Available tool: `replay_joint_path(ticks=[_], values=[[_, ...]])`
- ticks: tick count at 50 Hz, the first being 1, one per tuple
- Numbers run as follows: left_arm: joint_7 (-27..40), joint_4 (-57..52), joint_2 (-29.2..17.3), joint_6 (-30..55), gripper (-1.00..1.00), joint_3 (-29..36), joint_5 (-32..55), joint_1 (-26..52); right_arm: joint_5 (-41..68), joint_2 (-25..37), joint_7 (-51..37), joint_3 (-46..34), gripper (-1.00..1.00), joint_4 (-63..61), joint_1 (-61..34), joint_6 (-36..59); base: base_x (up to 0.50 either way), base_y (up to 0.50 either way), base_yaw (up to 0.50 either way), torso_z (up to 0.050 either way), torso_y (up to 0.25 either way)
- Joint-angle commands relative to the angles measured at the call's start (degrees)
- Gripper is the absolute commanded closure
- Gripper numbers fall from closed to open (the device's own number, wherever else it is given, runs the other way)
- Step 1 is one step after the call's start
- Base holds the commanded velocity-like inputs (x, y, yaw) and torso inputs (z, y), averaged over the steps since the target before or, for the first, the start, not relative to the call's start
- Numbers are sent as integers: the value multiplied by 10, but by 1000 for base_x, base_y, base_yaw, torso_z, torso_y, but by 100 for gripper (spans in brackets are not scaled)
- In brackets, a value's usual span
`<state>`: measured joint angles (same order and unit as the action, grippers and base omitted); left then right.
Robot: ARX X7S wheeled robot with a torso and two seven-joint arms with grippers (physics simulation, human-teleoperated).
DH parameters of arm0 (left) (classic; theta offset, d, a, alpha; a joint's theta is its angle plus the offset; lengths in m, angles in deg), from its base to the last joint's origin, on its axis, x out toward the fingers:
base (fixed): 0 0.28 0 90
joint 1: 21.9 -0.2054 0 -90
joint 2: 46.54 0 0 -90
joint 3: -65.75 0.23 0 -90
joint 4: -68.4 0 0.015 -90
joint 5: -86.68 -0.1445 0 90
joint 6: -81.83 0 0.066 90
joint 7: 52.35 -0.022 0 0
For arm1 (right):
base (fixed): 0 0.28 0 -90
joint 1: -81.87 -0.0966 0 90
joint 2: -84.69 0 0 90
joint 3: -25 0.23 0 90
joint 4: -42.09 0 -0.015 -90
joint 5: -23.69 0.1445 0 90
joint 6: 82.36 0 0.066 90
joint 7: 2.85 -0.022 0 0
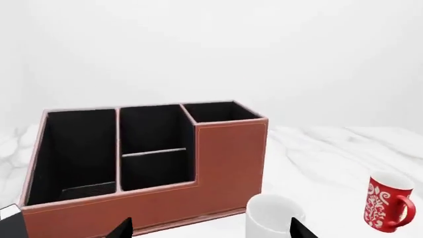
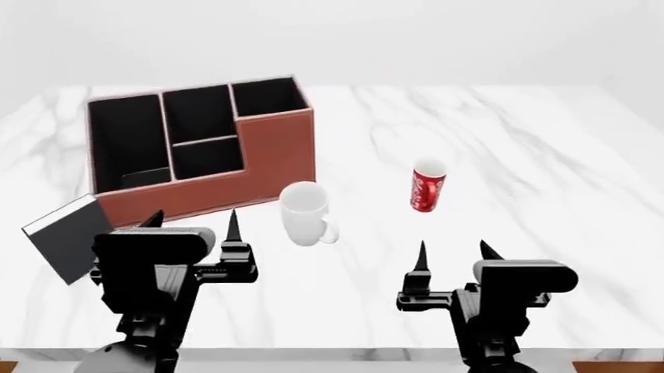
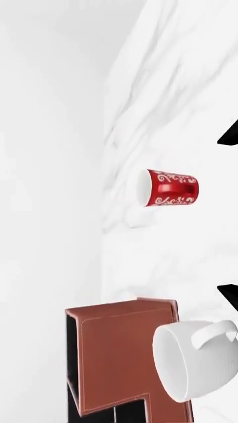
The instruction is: Pick up the red mug and place it to the right of the caddy.
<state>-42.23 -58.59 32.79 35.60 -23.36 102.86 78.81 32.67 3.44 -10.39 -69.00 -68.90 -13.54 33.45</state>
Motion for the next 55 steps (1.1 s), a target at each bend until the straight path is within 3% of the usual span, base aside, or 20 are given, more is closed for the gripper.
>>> replay_joint_path(ticks=[1, 34, 55], values=[[5, -20, -7, 24, -100, 0, 9, 7, 8, 6, -2, -2, -100, -9, -2, 8, 500, 0, 0, 0, 0], [12, -13, -15, 11, -100, 1, 20, 0, 18, 15, -12, -12, -100, 5, -3, -5, 500, 0, 0, 0, 1], [17, -11, -20, 6, -100, 4, 26, -4, 19, 27, -17, -6, -100, 33, 30, -58, 11, 0, 0, 0, 1]])
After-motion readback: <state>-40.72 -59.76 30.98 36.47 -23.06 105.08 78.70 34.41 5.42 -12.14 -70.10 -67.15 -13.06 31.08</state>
